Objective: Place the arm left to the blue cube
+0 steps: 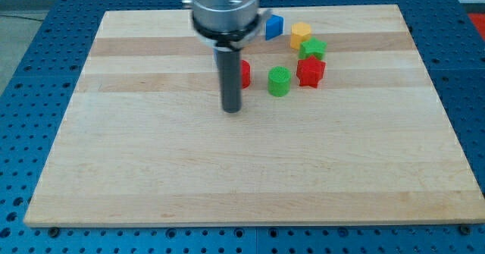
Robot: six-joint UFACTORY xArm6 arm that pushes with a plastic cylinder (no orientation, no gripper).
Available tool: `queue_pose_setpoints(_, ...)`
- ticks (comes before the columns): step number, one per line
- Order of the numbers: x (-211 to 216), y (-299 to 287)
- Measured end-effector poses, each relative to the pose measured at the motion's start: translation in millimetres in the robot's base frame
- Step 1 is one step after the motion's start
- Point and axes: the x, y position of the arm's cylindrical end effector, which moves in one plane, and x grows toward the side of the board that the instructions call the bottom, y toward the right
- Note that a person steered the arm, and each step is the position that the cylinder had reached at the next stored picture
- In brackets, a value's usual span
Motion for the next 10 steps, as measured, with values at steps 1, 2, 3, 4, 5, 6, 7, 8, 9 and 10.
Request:
queue_pose_setpoints(1, -41.9, -51.5)
queue_pose_setpoints(2, -102.0, -89.8)
queue_pose_setpoints(3, -169.4, -103.5)
queue_pose_setpoints(4, -210.1, -72.5)
queue_pose_setpoints(5, -204.7, -29.7)
queue_pose_setpoints(6, -204.7, -29.7)
queue_pose_setpoints(7, -206.0, -30.3)
queue_pose_setpoints(8, -202.1, -42.5)
queue_pose_setpoints(9, -175.1, -53.0)
queue_pose_setpoints(10, -140.9, -53.0)
